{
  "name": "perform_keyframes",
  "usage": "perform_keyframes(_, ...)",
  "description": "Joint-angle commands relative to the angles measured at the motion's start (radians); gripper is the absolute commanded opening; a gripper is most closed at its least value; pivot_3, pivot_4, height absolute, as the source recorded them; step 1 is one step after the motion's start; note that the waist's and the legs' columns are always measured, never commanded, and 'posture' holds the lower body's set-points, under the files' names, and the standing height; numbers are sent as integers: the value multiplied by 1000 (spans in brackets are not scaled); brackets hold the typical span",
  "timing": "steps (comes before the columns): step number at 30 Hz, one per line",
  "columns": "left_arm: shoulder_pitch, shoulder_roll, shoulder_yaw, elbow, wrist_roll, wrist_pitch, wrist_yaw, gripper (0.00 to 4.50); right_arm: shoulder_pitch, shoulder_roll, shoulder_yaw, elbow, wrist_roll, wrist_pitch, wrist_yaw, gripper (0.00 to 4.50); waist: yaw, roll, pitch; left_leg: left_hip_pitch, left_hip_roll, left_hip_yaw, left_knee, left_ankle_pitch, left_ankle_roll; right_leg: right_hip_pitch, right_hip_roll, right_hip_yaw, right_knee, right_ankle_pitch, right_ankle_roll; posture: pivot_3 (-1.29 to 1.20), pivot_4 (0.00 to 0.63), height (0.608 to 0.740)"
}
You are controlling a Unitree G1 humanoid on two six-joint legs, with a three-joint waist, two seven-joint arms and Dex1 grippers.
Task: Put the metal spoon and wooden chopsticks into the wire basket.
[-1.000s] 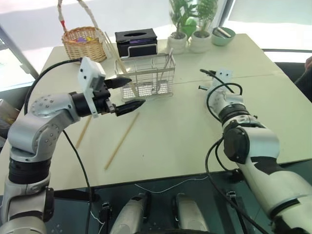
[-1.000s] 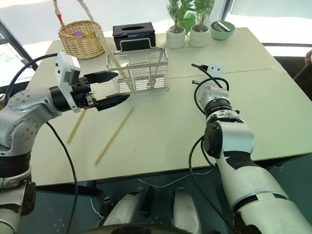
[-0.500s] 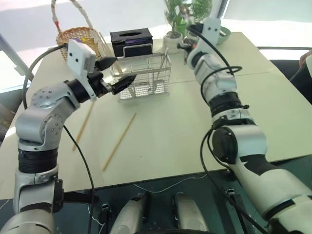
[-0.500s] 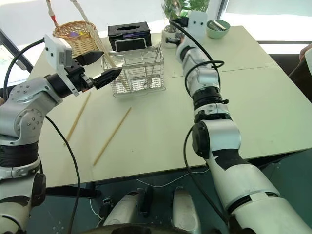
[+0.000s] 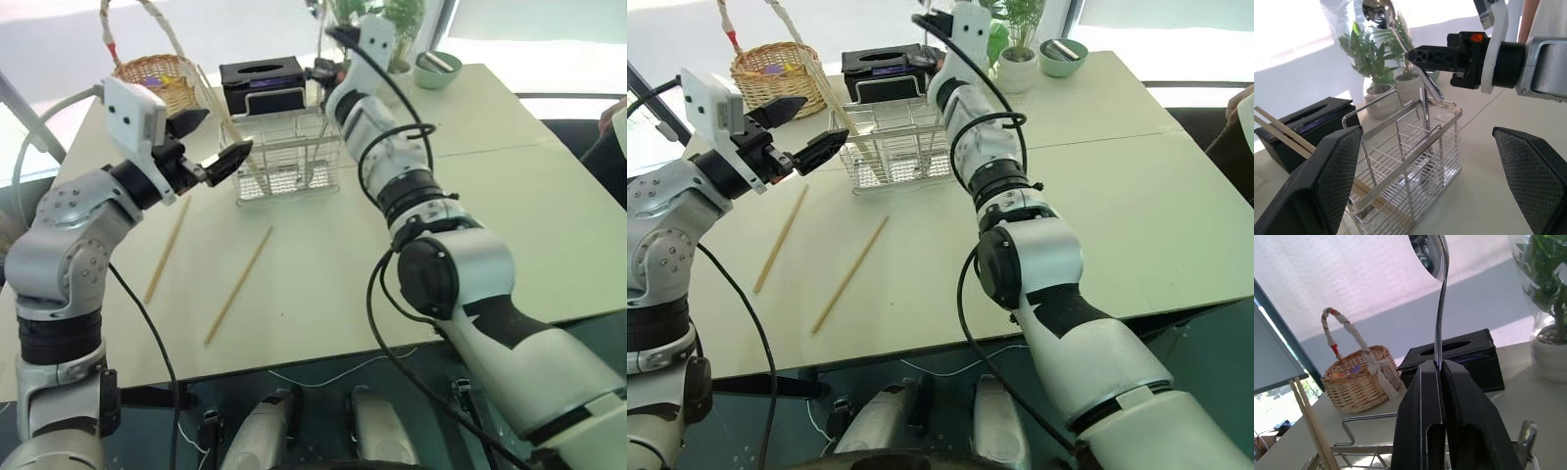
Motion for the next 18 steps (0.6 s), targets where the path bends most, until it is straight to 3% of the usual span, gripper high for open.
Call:
perform_keyframes(1,8,24,46,-44,-14,6,9,4500,-3,6,10,-5,-19,-74,7,56,1,0,0,0,0,0,0,0,0,0,0,0,0,0,0,0,150,725)
perform_keyframes(4,10,33,52,-48,-21,14,9,4500,9,4,4,6,-27,-100,-18,56,3,0,0,0,0,0,0,0,0,0,4,6,0,0,0,0,150,725)
perform_keyframes(7,4,39,54,-49,-26,20,9,4500,18,-3,7,14,-38,-115,-36,1005,2,0,0,0,0,-1,0,0,-1,-1,7,13,0,0,0,0,150,725)
perform_keyframes(13,-11,42,51,-39,-34,20,8,4500,25,-4,3,16,-44,-121,-48,4107,0,0,0,0,0,-1,-1,1,-2,-1,8,15,1,0,0,0,150,725)
perform_keyframes(14,-15,40,50,-33,-35,19,7,4500,25,-4,0,16,-41,-117,-52,4464,0,0,0,0,0,-1,-1,1,-2,-1,8,15,1,0,0,0,150,725)
perform_keyframes(18,-29,35,44,-14,-31,15,4,4500,24,-9,0,10,-43,-111,-55,4464,1,0,0,0,0,-1,-1,1,-2,-1,8,15,1,0,0,0,150,725)
